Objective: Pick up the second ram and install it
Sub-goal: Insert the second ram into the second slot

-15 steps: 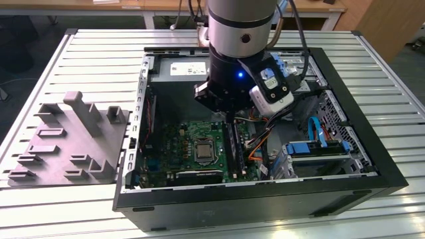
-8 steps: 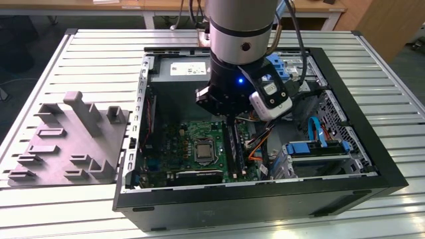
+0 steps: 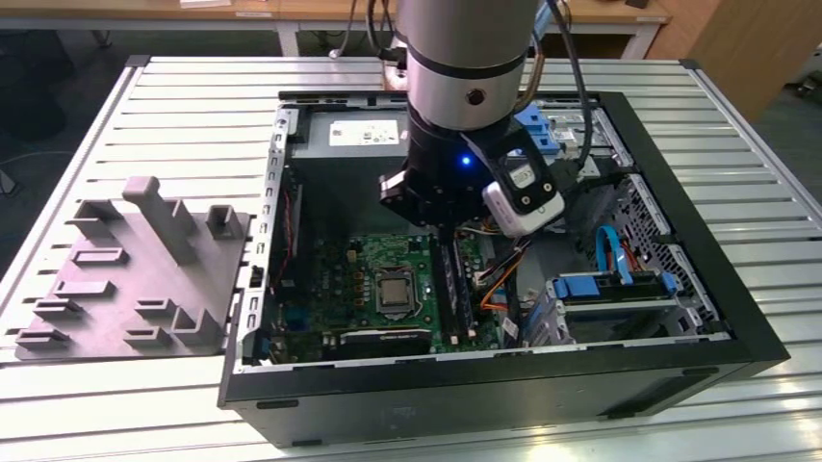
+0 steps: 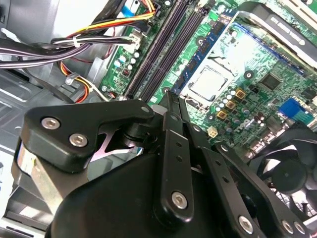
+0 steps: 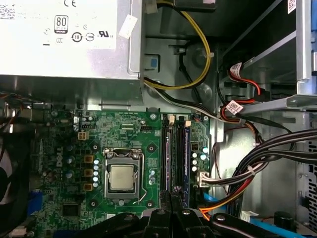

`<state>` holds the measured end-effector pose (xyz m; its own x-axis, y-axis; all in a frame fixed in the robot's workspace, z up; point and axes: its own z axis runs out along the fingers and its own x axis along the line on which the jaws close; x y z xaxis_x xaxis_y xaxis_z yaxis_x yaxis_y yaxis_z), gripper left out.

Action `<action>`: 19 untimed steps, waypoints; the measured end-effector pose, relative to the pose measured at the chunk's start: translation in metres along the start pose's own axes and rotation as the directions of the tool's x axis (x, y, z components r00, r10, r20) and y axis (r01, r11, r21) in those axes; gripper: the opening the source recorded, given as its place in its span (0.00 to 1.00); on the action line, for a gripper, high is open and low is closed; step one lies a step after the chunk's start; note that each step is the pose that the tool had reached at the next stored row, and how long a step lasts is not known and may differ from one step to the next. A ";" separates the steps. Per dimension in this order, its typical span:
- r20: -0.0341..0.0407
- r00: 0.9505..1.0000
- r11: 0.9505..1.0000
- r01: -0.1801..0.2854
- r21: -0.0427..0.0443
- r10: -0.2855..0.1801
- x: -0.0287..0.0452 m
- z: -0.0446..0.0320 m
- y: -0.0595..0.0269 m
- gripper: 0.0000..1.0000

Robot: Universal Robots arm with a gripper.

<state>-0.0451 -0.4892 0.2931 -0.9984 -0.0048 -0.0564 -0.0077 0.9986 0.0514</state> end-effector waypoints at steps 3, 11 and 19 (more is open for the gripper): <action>0.000 1.000 1.000 0.000 -0.001 0.000 -0.0026 0.0019 -0.0001 0.12; 0.000 1.000 1.000 0.000 -0.003 0.000 -0.0078 0.0099 -0.0005 0.12; 0.000 1.000 1.000 0.000 -0.003 0.000 -0.0071 0.0240 -0.0013 0.12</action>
<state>-0.0366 -0.4892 0.2695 -0.9984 -0.0046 -0.0563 -0.0077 0.9985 0.0542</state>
